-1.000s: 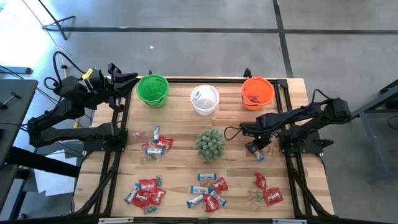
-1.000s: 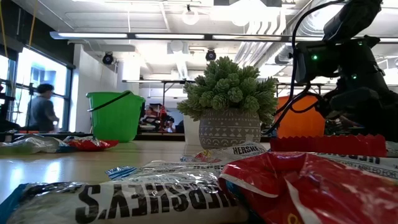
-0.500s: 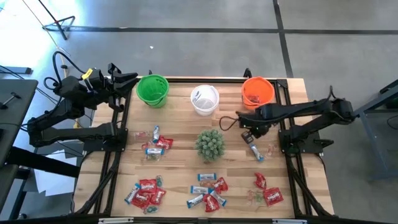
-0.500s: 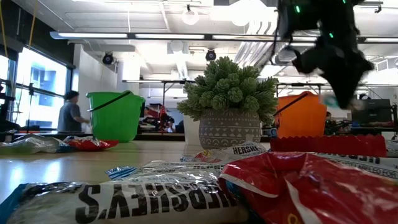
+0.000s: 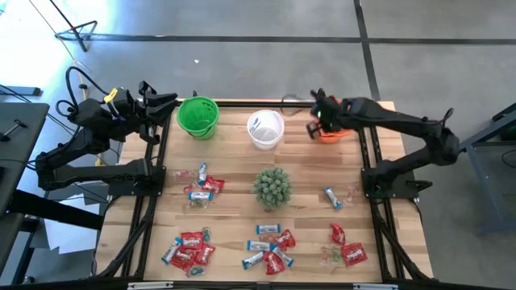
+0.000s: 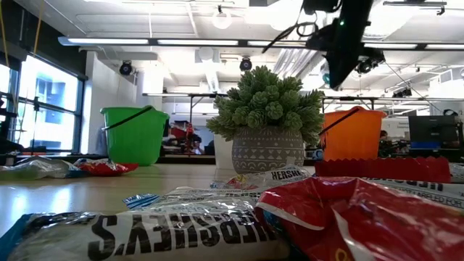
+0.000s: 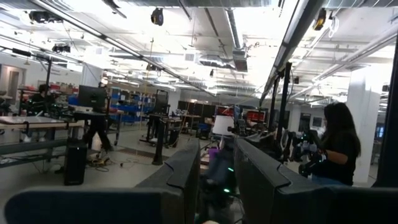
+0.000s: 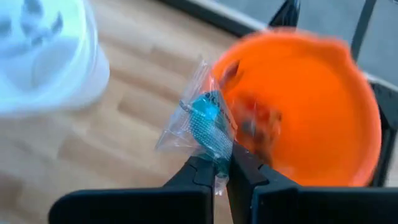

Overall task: Sort candy
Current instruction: Put the transparent candy into the orange bucket

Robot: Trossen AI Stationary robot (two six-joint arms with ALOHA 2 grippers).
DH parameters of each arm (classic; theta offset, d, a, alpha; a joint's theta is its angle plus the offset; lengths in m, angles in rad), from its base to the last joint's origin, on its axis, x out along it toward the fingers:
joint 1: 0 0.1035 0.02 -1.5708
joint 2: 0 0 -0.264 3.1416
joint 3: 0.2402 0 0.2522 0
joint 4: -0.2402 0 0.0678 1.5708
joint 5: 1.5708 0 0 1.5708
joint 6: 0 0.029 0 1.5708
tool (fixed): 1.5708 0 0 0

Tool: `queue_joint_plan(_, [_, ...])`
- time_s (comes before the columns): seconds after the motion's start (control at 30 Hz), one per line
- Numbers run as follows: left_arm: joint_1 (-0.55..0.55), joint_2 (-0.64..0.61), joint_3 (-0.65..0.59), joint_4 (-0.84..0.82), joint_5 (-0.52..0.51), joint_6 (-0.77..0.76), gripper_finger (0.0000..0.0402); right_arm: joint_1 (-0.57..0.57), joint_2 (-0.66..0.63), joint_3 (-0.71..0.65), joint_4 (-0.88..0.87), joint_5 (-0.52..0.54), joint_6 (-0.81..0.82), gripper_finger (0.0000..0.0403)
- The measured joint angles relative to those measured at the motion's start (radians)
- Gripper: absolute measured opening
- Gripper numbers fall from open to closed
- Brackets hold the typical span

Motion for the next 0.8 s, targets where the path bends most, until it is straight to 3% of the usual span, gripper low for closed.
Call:
queue_joint_plan(0.17, [0.0, 0.0, 0.0, -0.001, 0.005, -0.013, 0.0082, -0.165, 0.015, -0.007, 0.103, -0.105, -0.12, 0.0013])
queue_joint_plan(0.33, [0.0, 0.0, 0.0, -0.002, 0.068, -0.046, 0.0082, -0.262, 0.039, -0.008, 0.047, -0.184, -0.197, 0.0055])
queue_joint_plan(0.6, [0.0, 0.0, 0.0, -0.005, 0.09, -0.046, 0.0082, -0.302, 0.049, -0.008, -0.05, -0.207, -0.195, 0.0129])
queue_joint_plan(0.8, [0.0, 0.0, 0.0, -0.007, 0.09, -0.046, 0.0082, -0.256, 0.048, -0.008, -0.244, -0.407, -0.117, 0.0139])
